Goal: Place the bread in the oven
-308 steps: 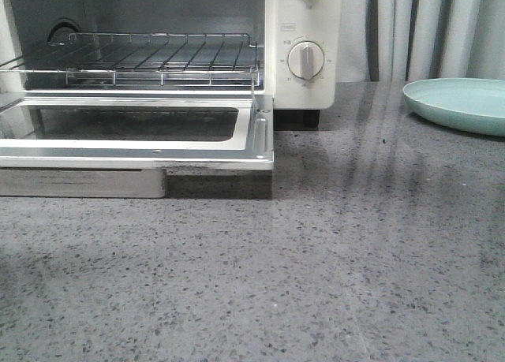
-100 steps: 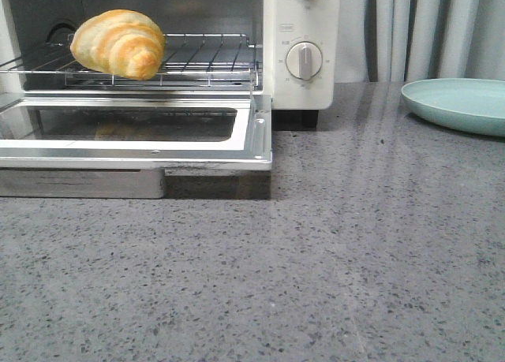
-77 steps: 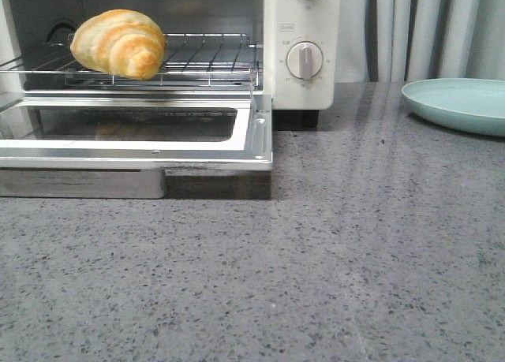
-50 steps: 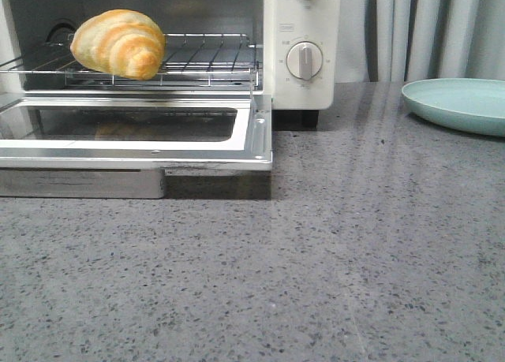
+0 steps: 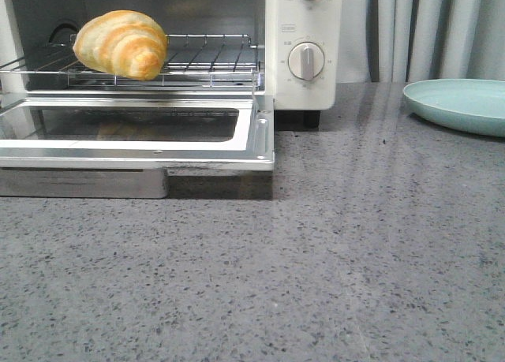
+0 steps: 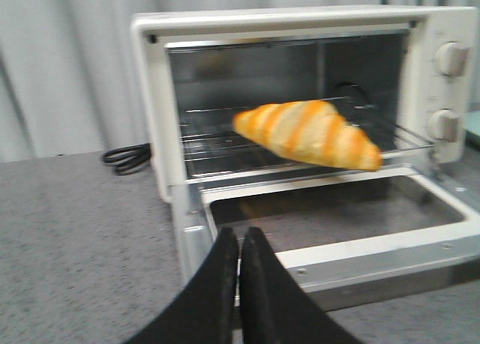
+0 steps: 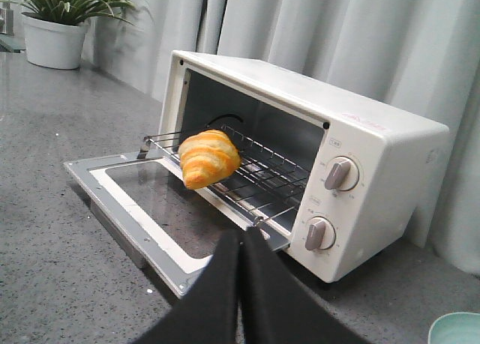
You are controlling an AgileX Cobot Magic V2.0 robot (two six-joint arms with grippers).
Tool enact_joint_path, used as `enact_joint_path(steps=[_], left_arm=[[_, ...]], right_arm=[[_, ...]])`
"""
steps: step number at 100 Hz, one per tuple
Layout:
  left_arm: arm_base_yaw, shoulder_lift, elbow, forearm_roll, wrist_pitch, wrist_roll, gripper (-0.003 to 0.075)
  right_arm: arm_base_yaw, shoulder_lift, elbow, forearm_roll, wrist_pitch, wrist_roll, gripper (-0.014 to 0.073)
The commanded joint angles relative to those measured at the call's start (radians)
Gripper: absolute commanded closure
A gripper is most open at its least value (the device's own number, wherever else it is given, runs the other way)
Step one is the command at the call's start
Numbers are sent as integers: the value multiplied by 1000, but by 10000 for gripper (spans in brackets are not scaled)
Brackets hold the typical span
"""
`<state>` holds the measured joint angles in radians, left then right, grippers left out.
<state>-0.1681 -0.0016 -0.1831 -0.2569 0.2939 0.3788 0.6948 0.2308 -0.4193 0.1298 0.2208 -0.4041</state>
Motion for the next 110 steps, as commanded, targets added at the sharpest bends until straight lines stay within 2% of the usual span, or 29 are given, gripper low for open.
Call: enact_joint_path(steps=[1,13,42,110], left_arm=[[80,-33,70,3,-166,-38,741],[154,-32,144,5,-163,-103,742],[160,-32,207,67,1,-134,741],[160,-32,207,65,-4,-134,742]], right_arm=[[-4,9,-28,-8,-82,1,642],[-4,9,-28,-8,-83,1,642],[-4,9,-28,-8,-83,1,642],[-4,9,-28,-8,-83,1,642]])
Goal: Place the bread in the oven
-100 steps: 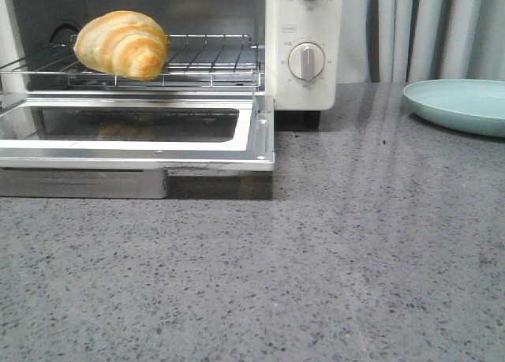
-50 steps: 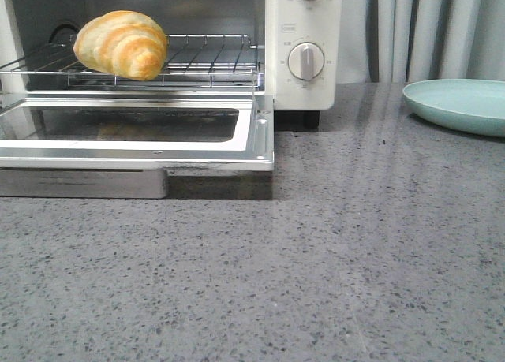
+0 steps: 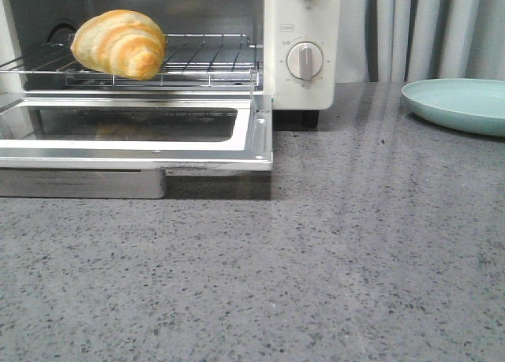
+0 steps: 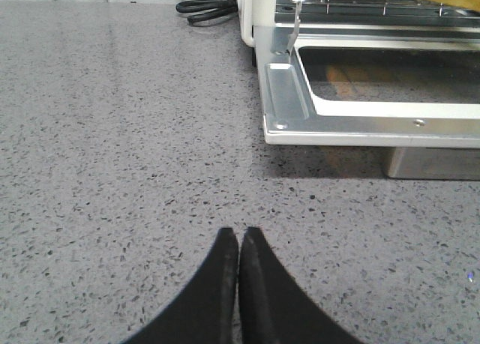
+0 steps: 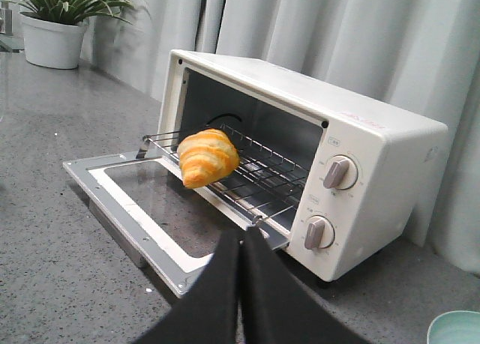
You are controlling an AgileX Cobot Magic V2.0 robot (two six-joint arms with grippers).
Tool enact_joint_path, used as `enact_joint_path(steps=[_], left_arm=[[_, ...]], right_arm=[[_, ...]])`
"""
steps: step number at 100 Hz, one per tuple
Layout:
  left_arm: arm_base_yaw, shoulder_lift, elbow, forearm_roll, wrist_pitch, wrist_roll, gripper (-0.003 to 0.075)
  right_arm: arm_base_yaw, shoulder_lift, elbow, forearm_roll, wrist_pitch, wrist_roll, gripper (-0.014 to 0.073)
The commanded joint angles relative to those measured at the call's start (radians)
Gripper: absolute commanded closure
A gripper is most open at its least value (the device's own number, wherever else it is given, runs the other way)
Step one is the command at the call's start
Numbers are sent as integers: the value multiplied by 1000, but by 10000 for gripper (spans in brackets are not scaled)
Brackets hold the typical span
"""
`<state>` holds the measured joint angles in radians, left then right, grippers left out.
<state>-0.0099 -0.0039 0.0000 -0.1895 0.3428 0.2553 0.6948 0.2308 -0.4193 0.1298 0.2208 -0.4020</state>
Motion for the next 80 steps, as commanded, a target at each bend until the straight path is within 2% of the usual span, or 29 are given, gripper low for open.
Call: enact_joint_path(steps=[1,24,34,48,53,59,69,80], left_arm=[[2,-30,24,-2,-53,-11,741],[2,-30,24,-2,-53,-11,741],[2,-30,24,-2,-53,-11,741],[2,-30,24,-2,-53,-11,741],[2,-30,24,-2,-53,-11,741],[2,-30,24,-2,-53,-11,741],[2,-30,24,-2,-53,-11,741],[2,-30,24,-2,-53,-11,741]], right_arm=[[-4,9,-28,-8,-83,-1,642],[-6,6,-13,-18,-73,-1,642],[-17,6,25,-18,-117,-1,642],[-88,6,156,-7,-349,-1,642],[-139,6,217,-7,-456,-1,642],[-198,6,292,-12,-518,-1,643],[-281,-18,375,-16,-479,31,643],[-351,-82,445,-53,-366,167,643]])
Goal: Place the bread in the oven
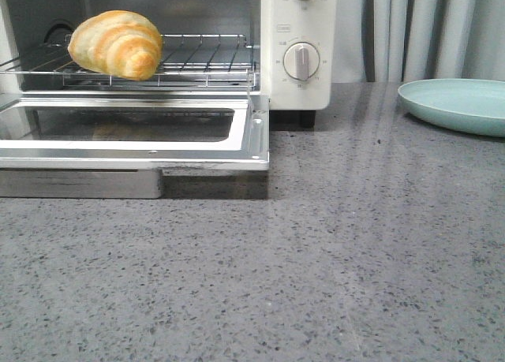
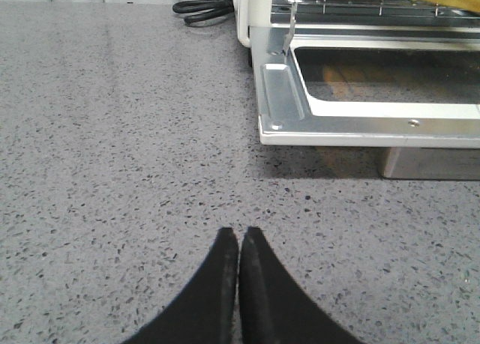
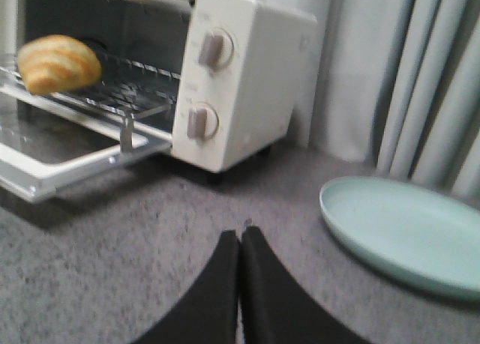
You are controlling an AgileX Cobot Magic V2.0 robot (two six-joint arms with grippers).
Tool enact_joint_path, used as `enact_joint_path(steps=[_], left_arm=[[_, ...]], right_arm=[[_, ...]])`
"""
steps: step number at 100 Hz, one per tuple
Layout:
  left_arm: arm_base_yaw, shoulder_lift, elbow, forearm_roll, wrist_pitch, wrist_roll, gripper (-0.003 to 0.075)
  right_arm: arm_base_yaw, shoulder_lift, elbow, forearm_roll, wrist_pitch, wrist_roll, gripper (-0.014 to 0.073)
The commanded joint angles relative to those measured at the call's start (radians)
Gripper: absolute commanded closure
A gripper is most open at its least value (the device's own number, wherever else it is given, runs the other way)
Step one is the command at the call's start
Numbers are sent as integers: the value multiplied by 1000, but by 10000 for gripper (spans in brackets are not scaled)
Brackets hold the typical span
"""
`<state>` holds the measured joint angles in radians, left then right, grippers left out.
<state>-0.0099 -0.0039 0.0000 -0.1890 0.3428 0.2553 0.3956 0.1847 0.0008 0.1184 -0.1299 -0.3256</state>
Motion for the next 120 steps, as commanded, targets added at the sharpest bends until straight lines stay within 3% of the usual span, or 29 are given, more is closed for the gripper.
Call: enact_joint_path(steps=[1,8,33,44,61,120], left_arm=[[2,-30,24,-3,-53,-11,742],[2,-30,24,-3,-53,-11,741],[2,-30,24,-3,-53,-11,741],[2,-30,24,-3,-53,-11,741],[2,-30,24,-3,-53,-11,741],[2,-30,24,-3,-53,-11,741]], right_arm=[[-61,-45,25,-46,7,104,643],[-119,-87,18,-102,138,159,643],[-268,-198,22,-236,264,246,643],[-273,-214,22,-285,333,326,643],[-273,-214,24,-311,422,326,643],[-273,-214,24,-311,424,326,642]])
